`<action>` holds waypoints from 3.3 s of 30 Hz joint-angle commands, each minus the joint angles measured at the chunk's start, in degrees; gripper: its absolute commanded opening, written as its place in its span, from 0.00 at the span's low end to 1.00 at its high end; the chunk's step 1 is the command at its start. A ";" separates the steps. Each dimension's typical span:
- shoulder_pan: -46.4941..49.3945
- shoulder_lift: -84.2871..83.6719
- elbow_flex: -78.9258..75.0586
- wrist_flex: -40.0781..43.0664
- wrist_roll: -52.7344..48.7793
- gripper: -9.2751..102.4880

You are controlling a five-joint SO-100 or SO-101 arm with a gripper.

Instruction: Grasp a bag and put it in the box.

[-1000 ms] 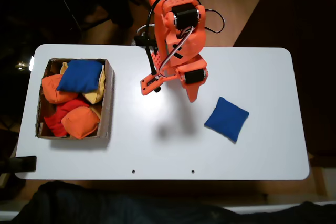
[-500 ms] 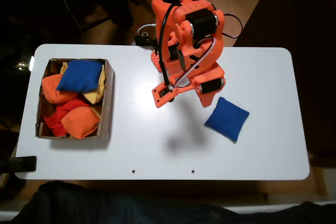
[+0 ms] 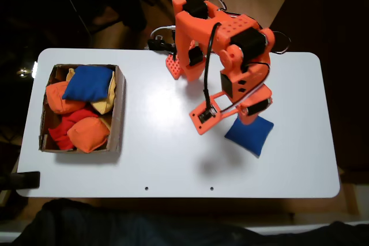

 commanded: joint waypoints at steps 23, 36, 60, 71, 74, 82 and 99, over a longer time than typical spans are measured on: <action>-14.15 -26.46 -32.61 9.93 -0.18 0.08; -17.67 -35.24 -37.44 15.82 -3.87 0.08; -18.28 -43.68 -38.67 15.82 -19.16 0.08; -18.46 -45.26 -35.86 16.17 -28.12 0.09; -18.46 -45.00 -35.24 16.17 -27.95 0.16; -17.84 -44.65 -32.26 15.64 -27.60 0.34; -17.58 -44.65 -25.05 11.69 -22.41 0.50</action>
